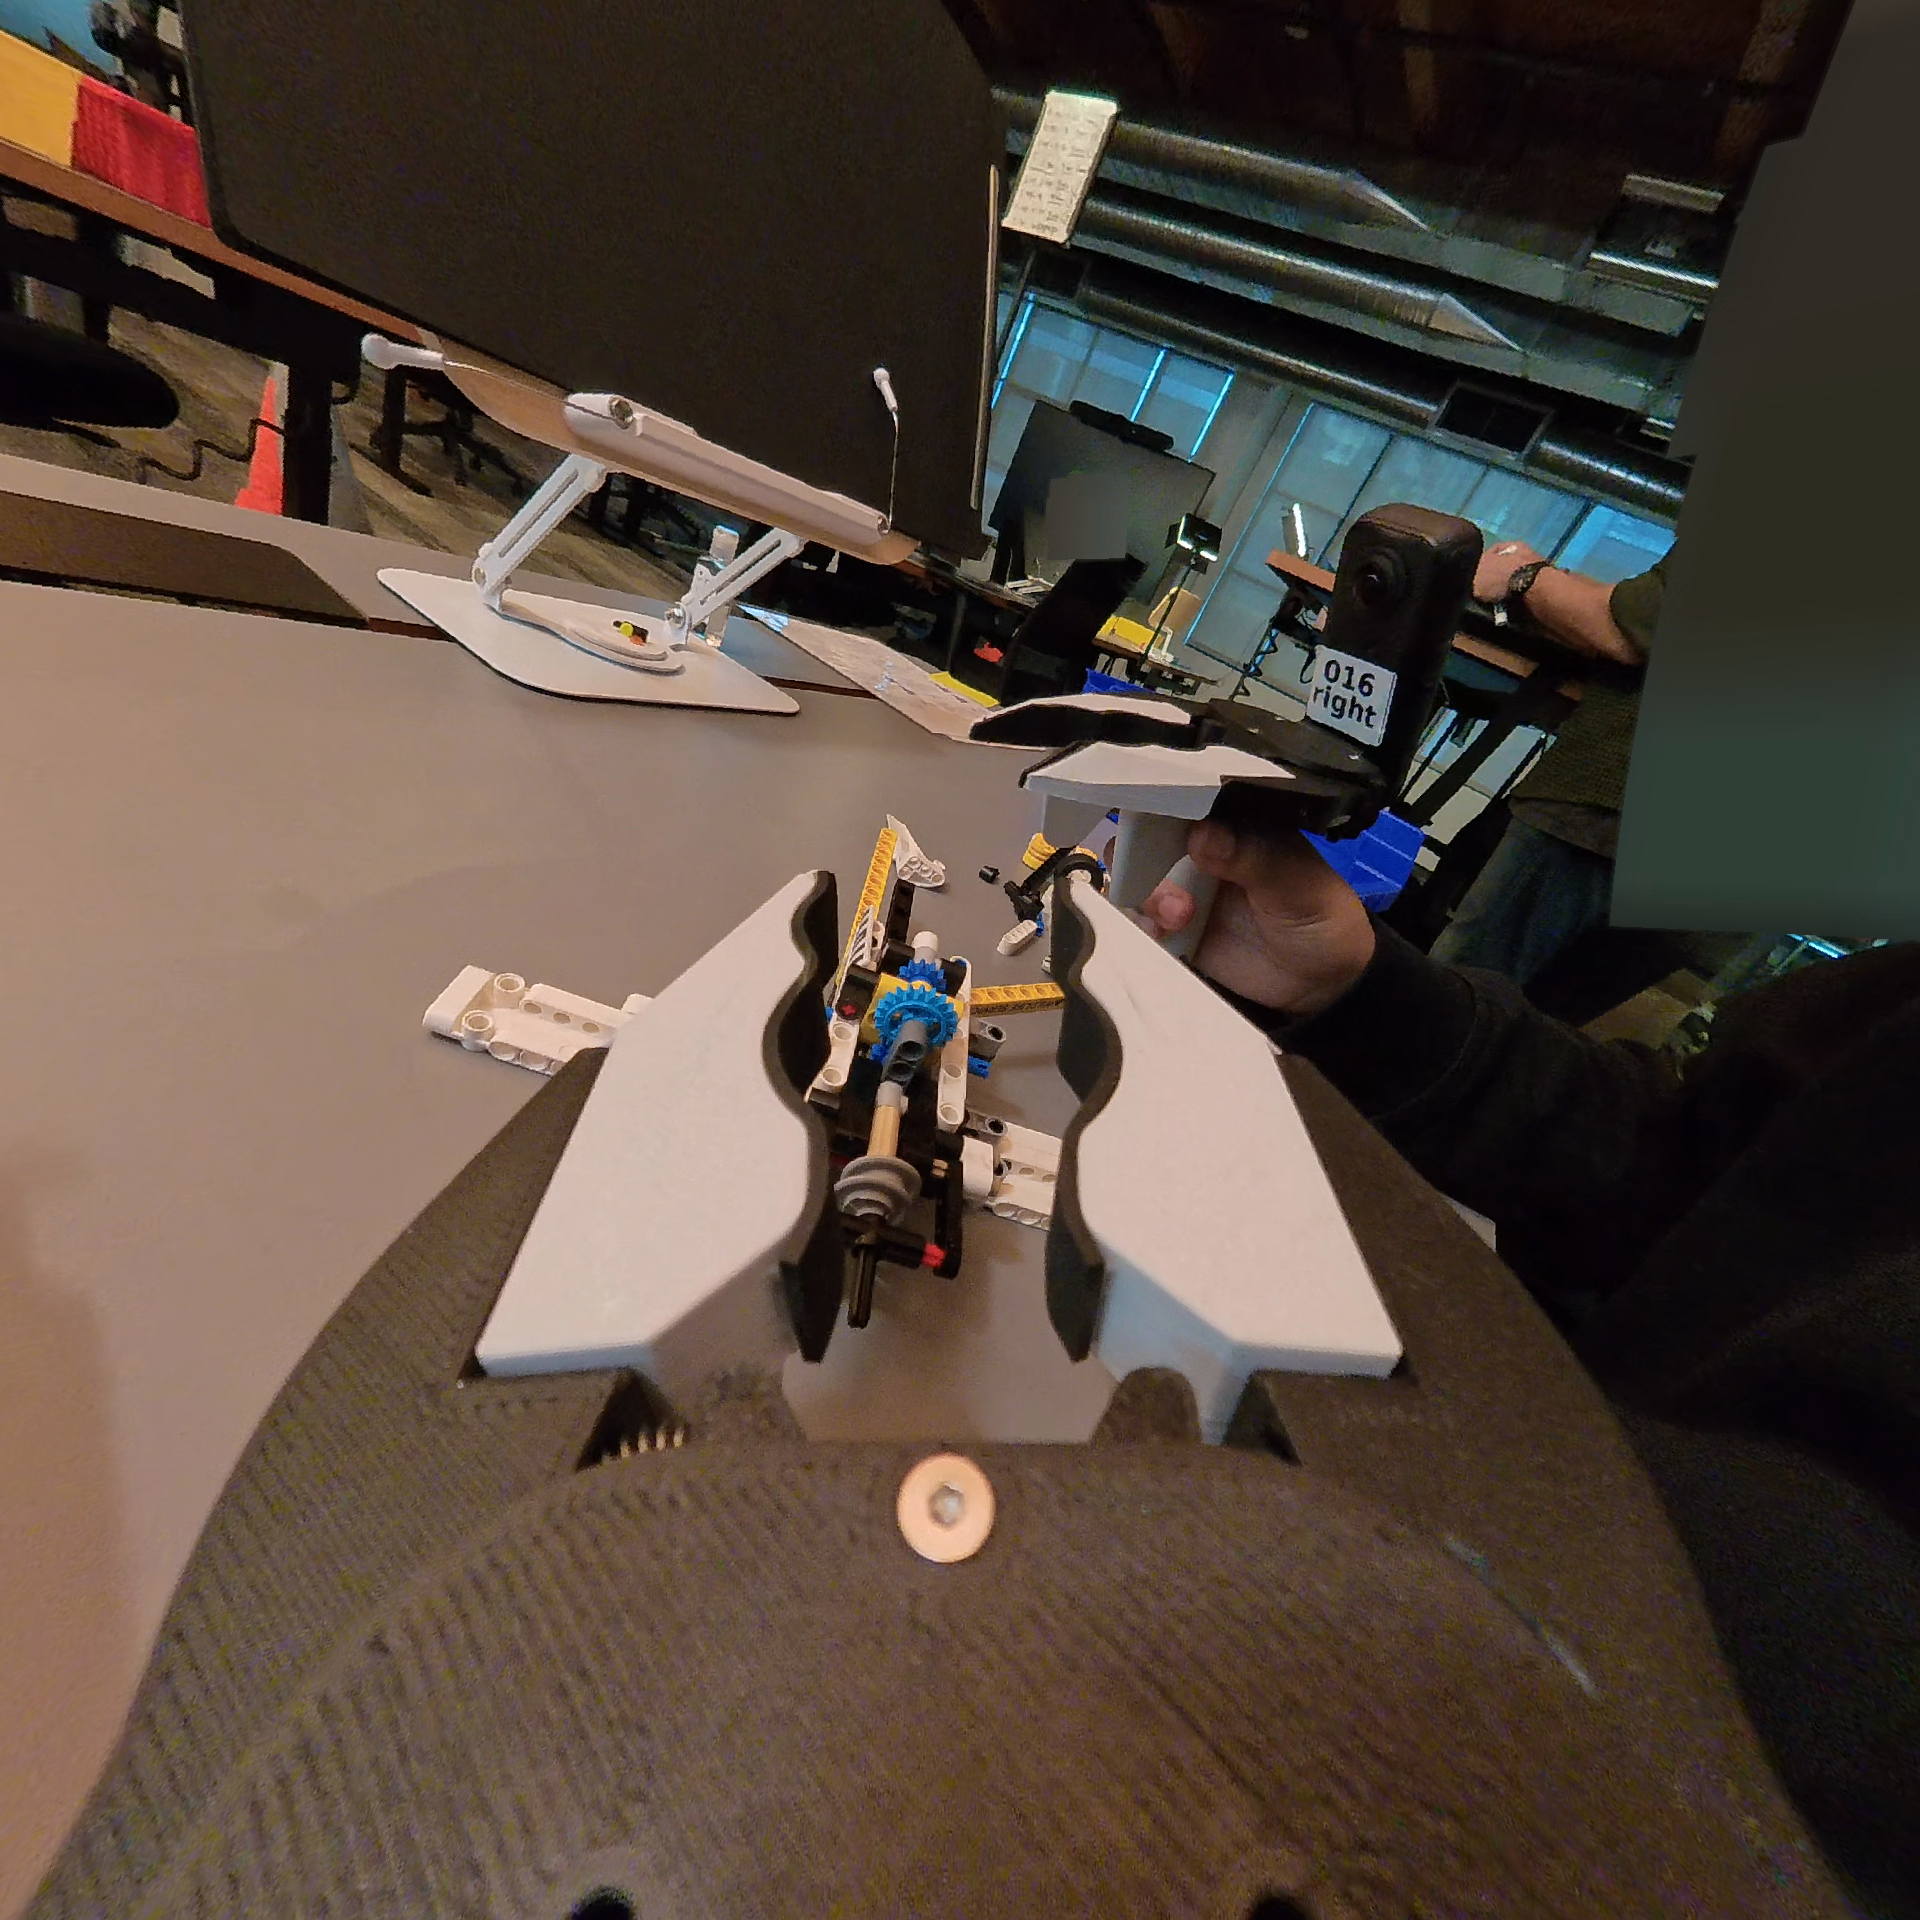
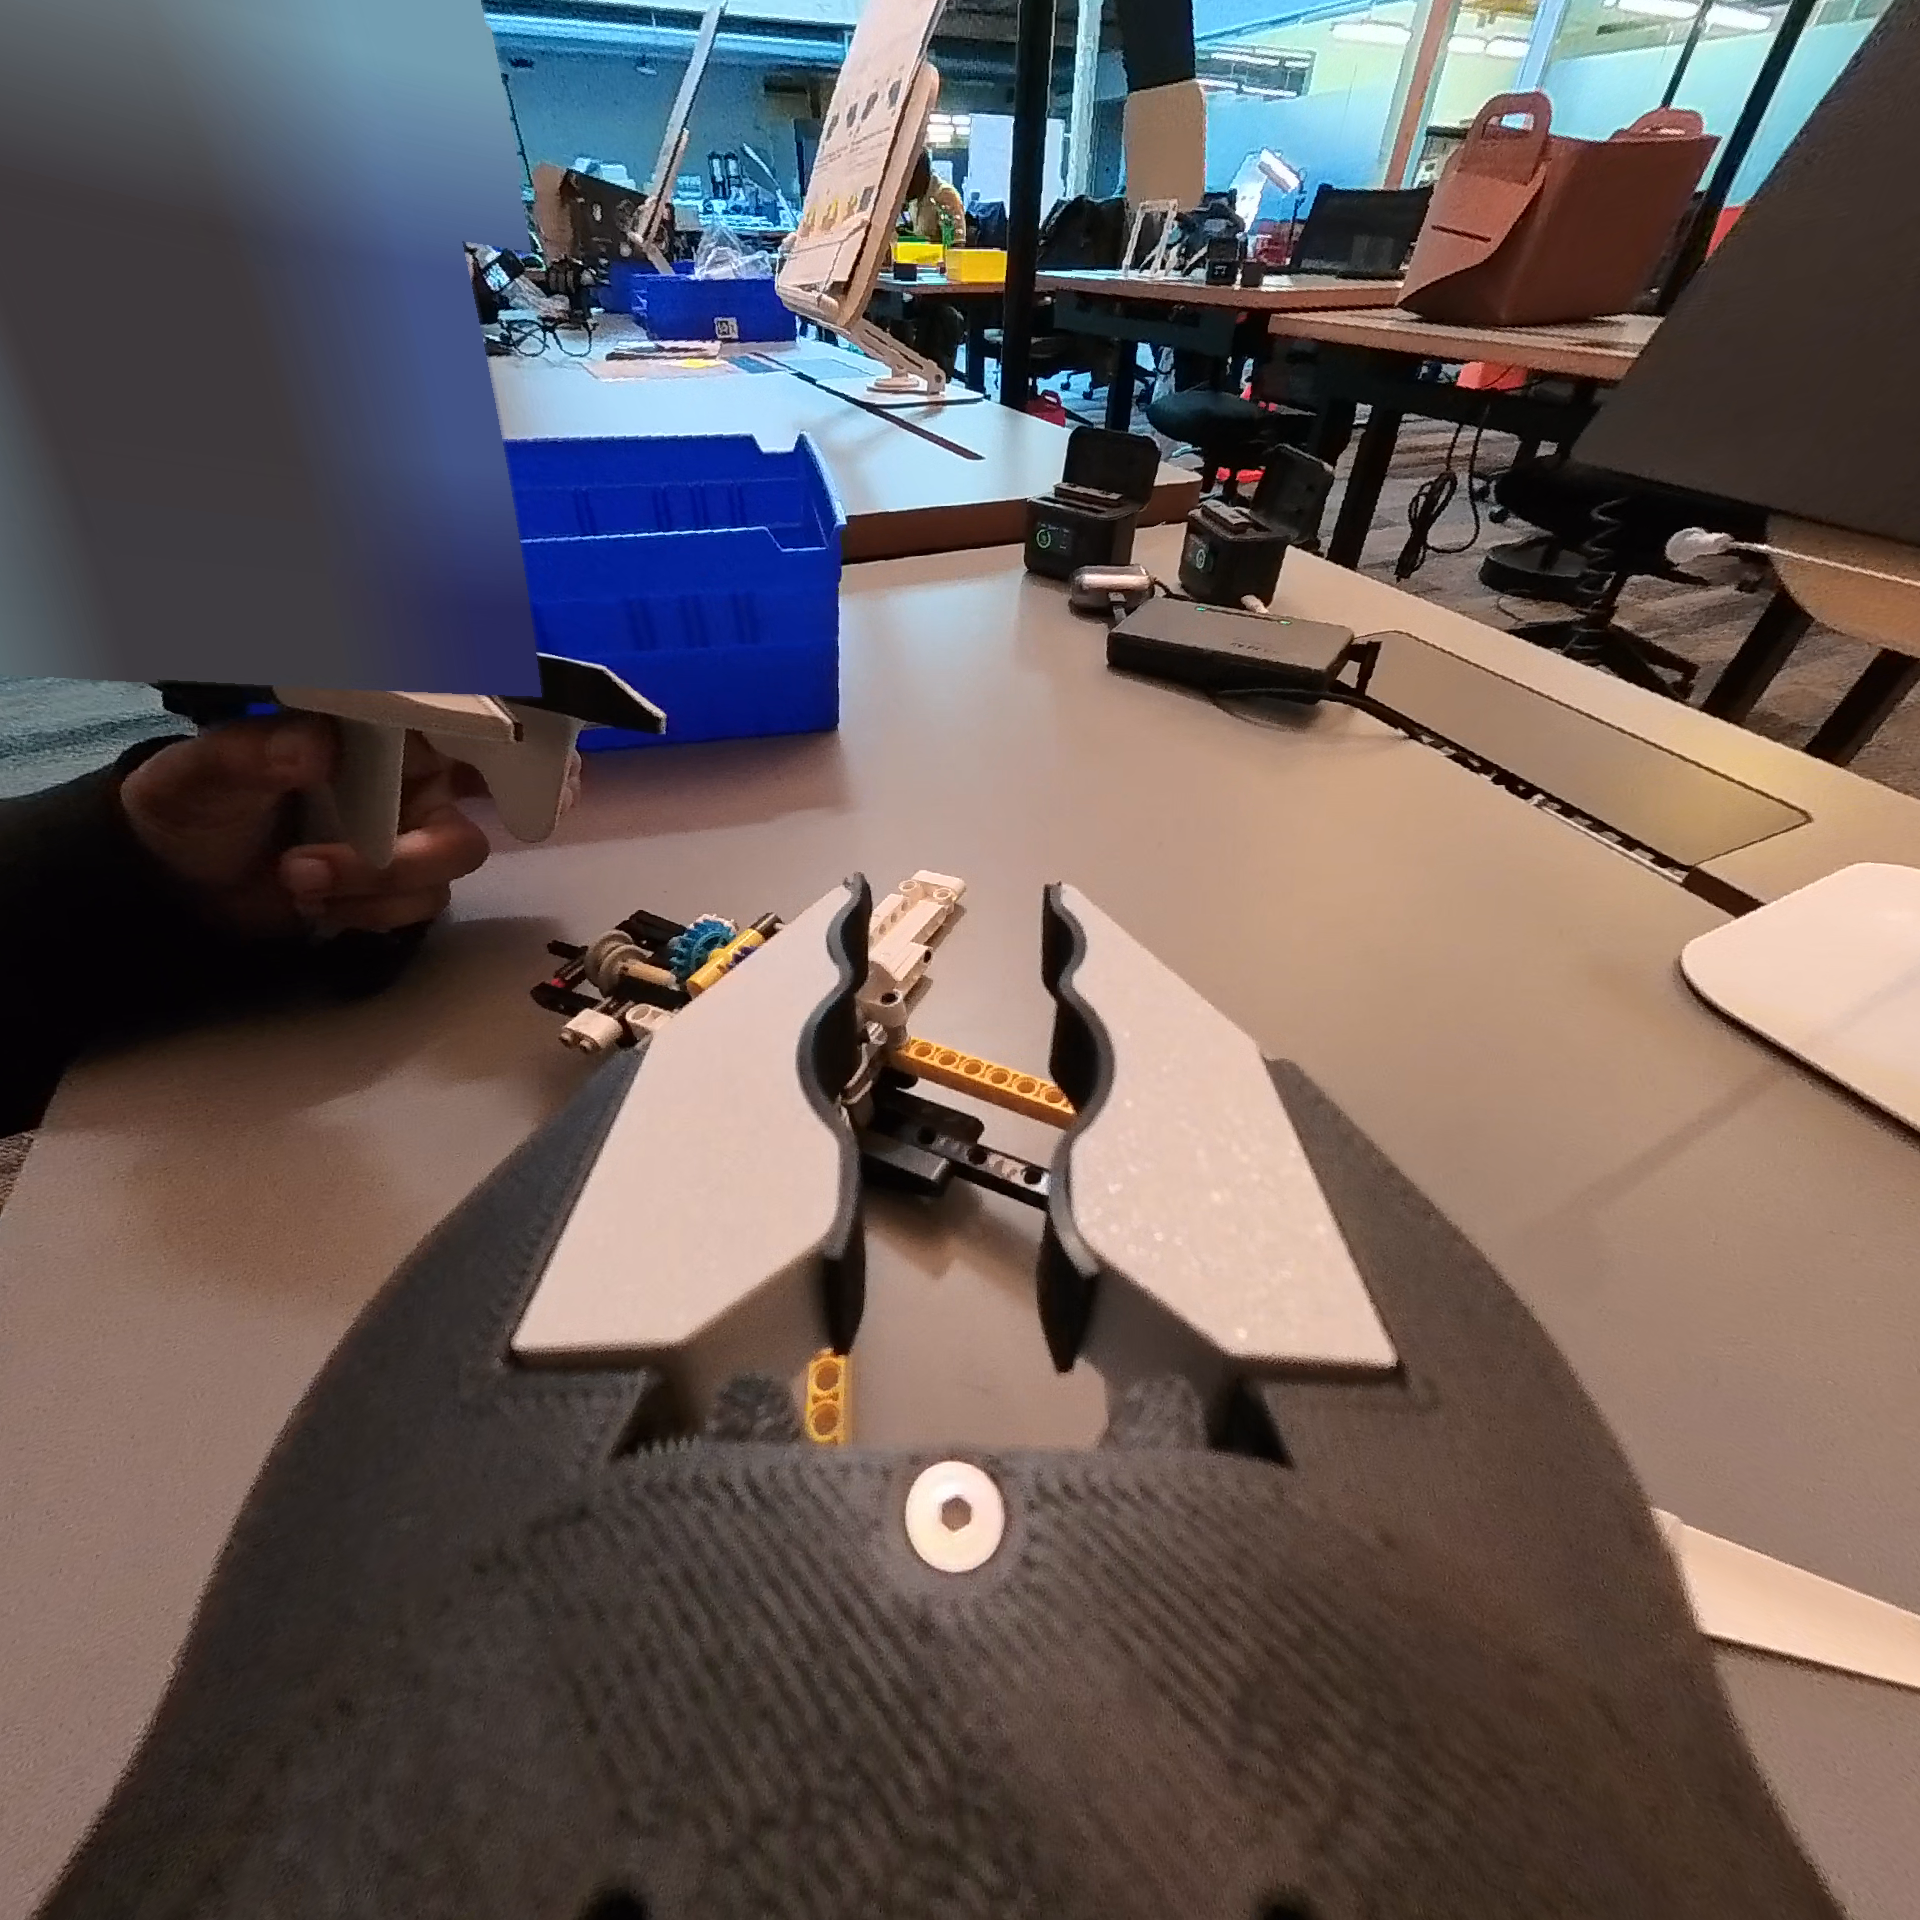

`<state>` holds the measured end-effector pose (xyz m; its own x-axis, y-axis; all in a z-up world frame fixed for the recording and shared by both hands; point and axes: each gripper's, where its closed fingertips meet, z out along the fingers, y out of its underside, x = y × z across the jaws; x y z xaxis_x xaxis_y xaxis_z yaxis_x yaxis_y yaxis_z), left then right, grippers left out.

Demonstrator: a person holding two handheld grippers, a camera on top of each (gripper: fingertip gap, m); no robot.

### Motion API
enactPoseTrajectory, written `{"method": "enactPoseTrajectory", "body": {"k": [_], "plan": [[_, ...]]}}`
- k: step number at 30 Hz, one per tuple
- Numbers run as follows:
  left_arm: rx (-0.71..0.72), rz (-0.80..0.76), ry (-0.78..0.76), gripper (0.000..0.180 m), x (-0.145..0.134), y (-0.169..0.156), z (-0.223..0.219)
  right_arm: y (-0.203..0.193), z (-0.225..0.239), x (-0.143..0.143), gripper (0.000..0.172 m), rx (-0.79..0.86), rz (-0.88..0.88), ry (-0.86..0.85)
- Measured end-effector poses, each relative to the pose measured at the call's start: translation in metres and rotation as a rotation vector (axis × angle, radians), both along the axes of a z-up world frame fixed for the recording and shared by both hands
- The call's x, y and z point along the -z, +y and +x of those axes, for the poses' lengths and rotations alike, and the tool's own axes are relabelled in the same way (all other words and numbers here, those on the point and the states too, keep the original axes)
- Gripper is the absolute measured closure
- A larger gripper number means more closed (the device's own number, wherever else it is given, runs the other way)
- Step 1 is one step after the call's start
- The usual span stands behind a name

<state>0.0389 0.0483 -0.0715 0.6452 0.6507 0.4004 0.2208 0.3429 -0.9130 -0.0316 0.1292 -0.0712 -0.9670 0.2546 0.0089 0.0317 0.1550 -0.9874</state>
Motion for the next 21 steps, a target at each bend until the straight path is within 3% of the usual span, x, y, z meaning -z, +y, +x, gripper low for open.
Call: {"method": "enactPoseTrajectory", "body": {"k": [21], "plan": [[0.004, 0.005, -0.003, 0.142, 0.0000, -0.0002, 0.0009, -0.0019, 0.0020, 0.0046, 0.141, 0.010, 0.061, 0.079]]}}
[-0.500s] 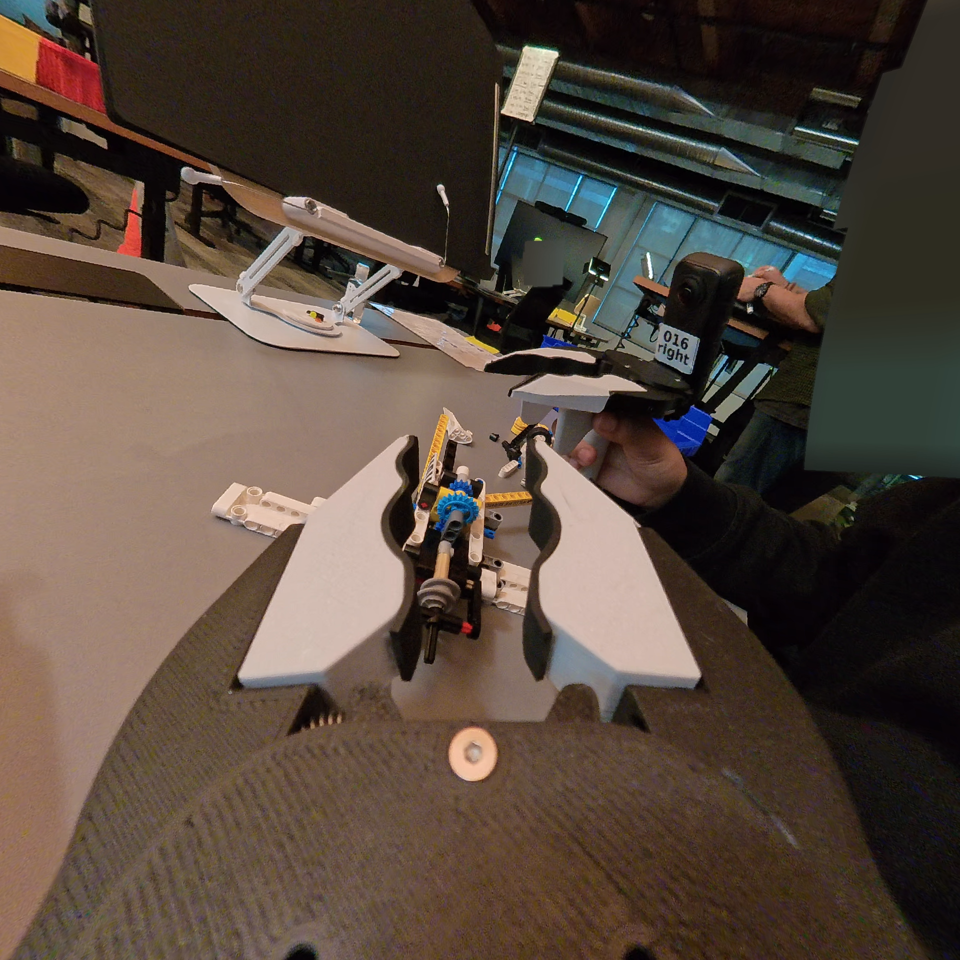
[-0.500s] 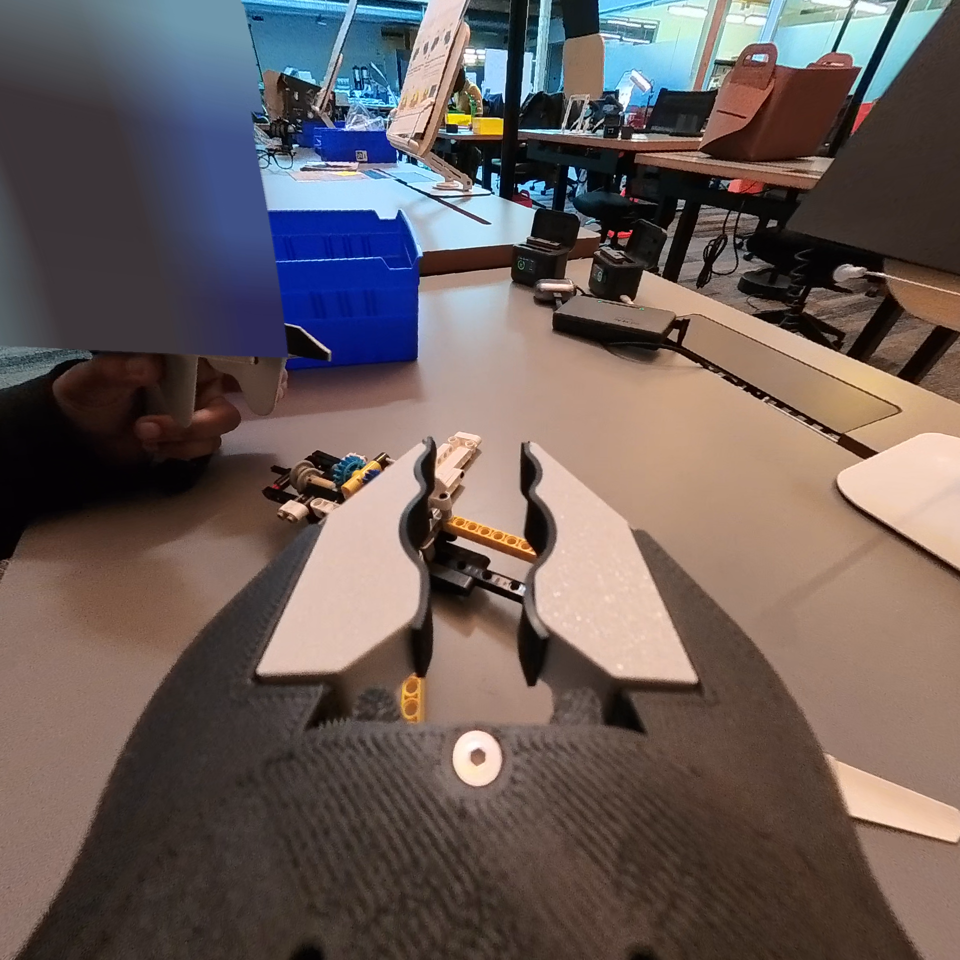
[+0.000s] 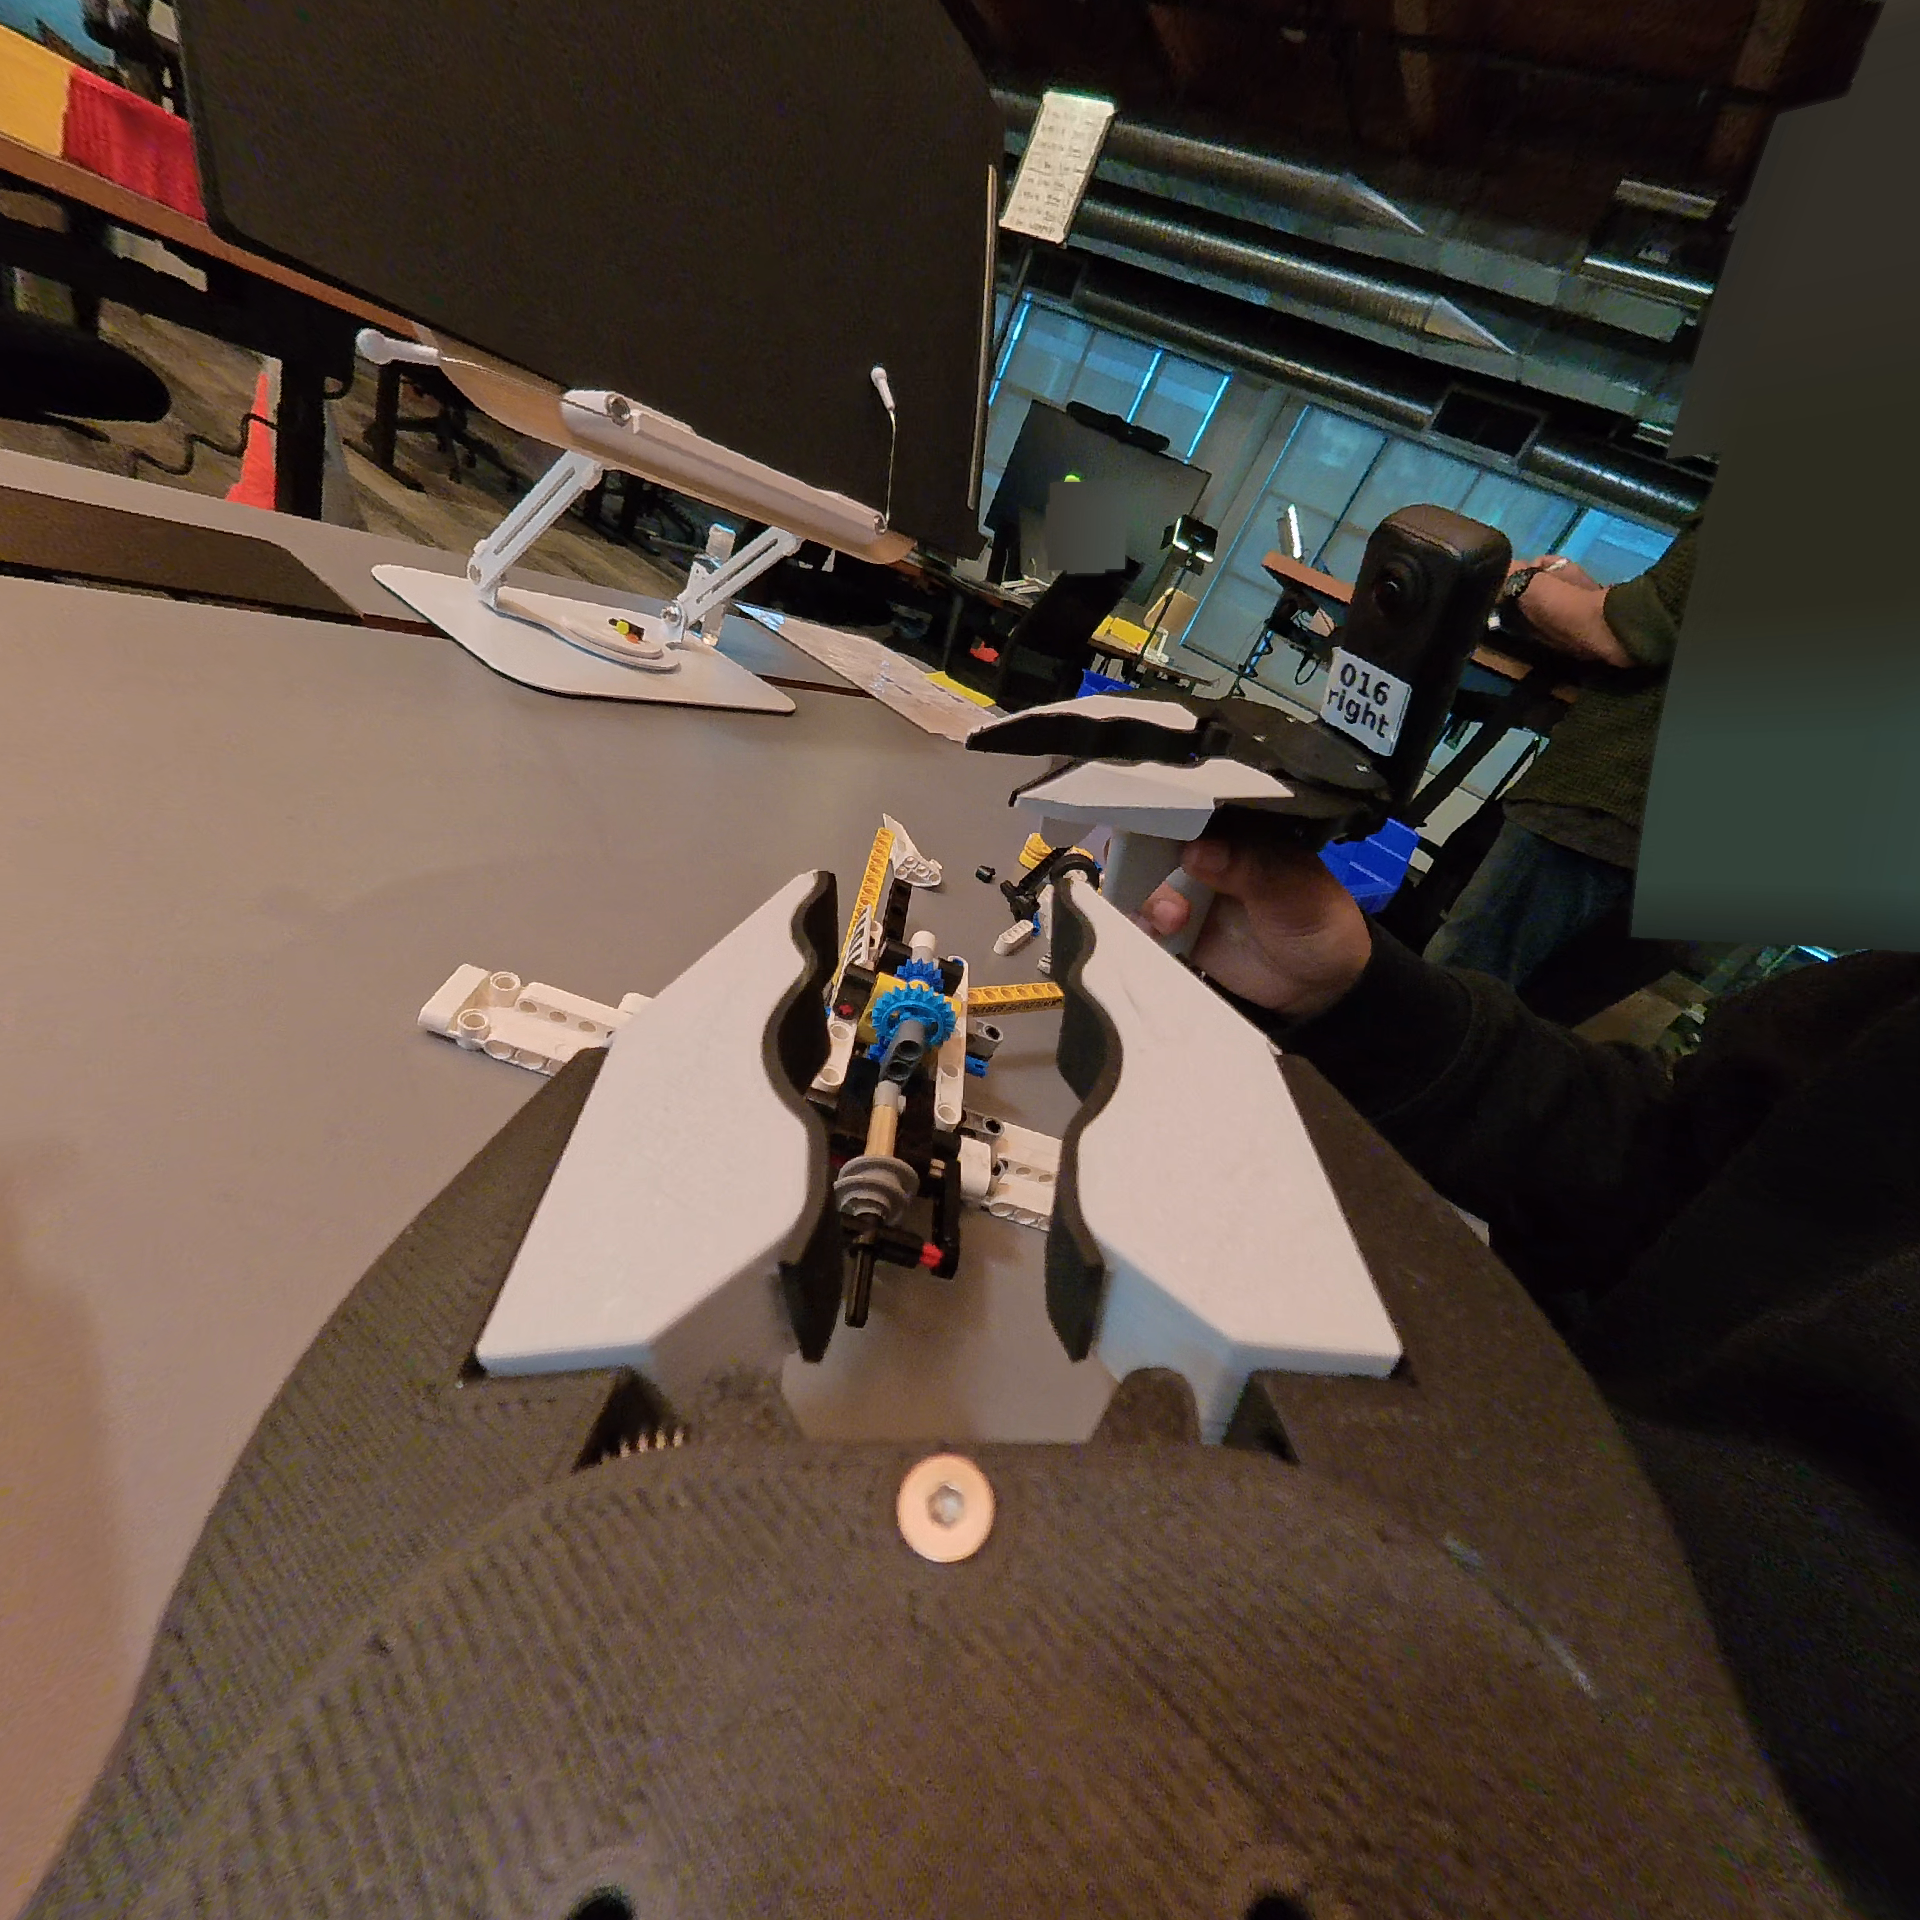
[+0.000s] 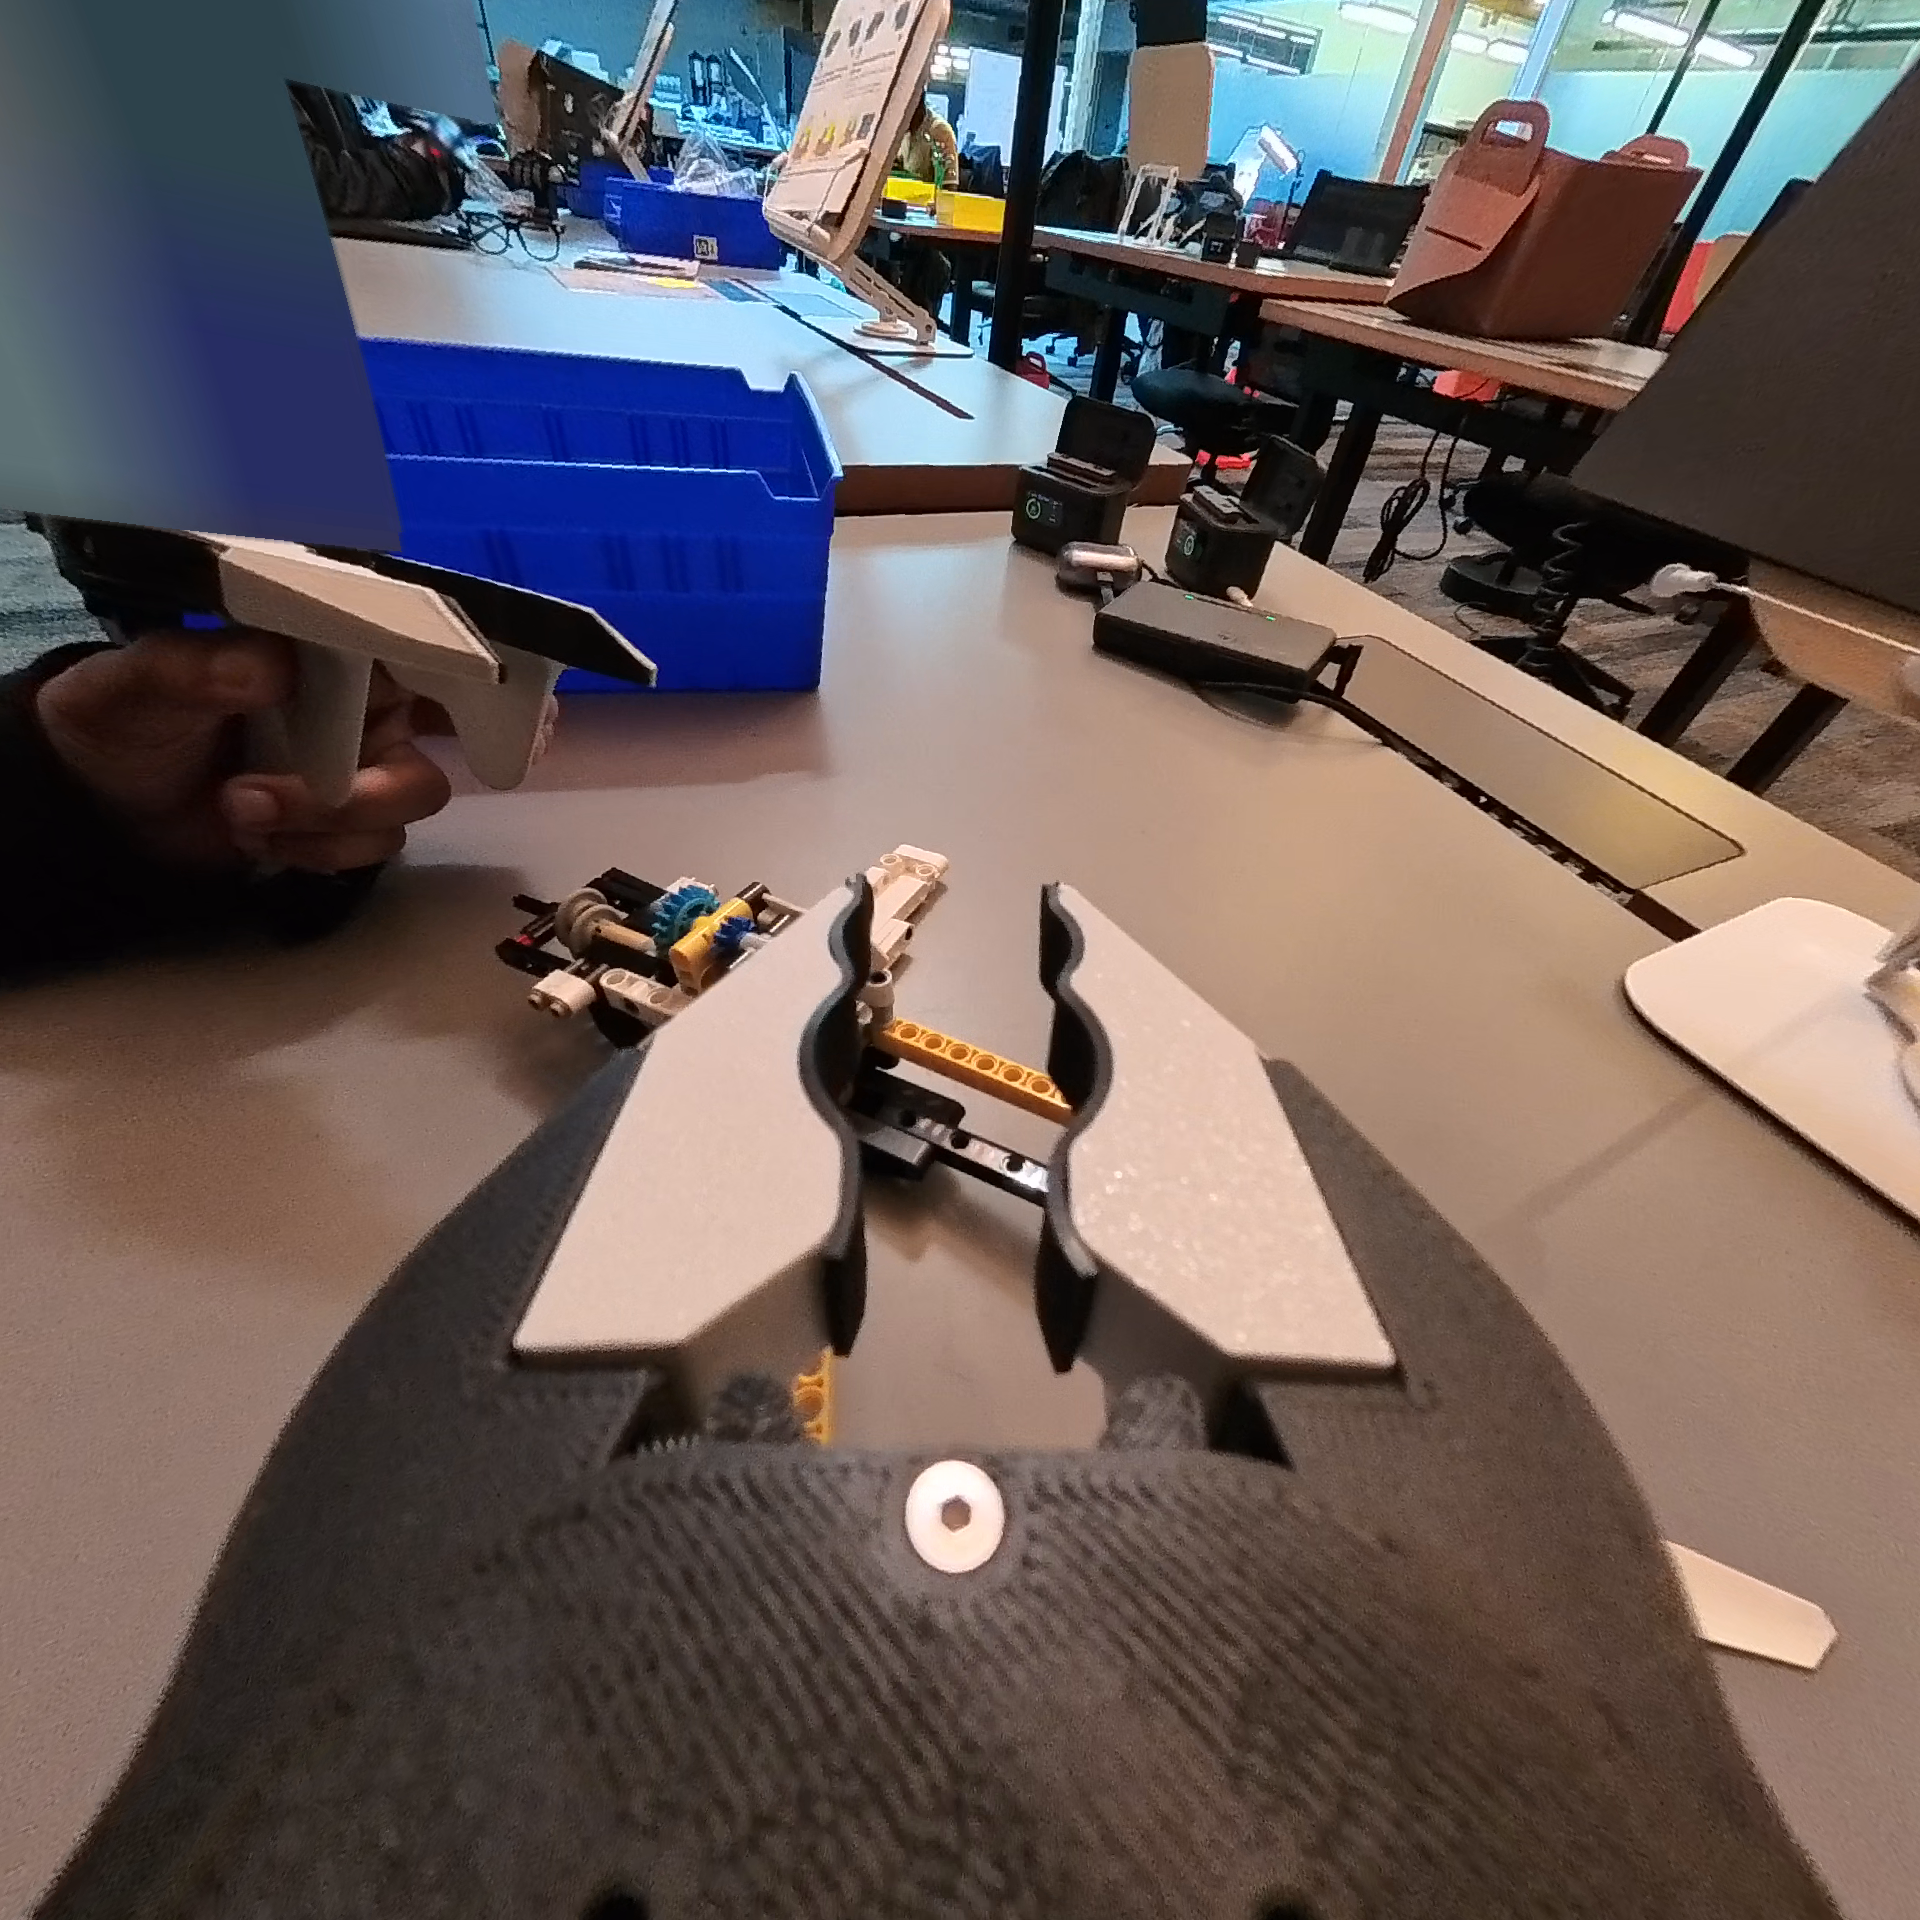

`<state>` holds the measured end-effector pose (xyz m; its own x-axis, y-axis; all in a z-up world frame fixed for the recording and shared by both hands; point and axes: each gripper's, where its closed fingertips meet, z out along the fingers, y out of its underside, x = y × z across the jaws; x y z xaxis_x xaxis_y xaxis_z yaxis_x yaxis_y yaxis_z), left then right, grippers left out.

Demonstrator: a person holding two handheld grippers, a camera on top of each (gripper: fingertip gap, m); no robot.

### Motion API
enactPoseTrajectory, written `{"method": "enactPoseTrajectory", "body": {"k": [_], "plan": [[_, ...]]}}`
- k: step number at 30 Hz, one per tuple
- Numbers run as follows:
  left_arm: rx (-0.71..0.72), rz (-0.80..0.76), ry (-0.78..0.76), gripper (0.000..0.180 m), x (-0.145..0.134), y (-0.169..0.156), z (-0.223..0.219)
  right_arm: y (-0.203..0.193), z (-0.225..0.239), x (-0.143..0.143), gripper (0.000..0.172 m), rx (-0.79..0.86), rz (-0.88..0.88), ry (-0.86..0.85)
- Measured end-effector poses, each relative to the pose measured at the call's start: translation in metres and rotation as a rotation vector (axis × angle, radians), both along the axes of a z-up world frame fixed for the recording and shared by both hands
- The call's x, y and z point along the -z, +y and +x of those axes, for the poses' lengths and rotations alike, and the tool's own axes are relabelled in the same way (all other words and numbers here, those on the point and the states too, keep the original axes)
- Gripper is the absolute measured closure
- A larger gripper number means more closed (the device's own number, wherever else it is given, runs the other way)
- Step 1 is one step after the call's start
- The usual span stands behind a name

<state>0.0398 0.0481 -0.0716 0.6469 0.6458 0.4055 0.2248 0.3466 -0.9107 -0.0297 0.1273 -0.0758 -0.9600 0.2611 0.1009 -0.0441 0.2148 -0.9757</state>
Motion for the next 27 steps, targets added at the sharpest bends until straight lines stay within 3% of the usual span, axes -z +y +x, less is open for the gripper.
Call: {"method": "enactPoseTrajectory", "body": {"k": [19, 24, 27], "plan": [[0.002, -0.013, 0.002, 0.141, 0.000, 0.002, 0.001, 0.001, 0.000, 0.000, 0.141, 0.003, 0.011, 0.022], [-0.005, -0.127, -0.050, 0.116, 0.006, 0.012, -0.004, -0.003, 0.006, 0.007, 0.140, -0.099, 0.076, 0.047], [0.017, -0.369, -0.123, 0.098, 0.028, 0.029, -0.009, -0.010, 0.015, 0.006, 0.138, -0.233, 0.132, 0.024]]}}
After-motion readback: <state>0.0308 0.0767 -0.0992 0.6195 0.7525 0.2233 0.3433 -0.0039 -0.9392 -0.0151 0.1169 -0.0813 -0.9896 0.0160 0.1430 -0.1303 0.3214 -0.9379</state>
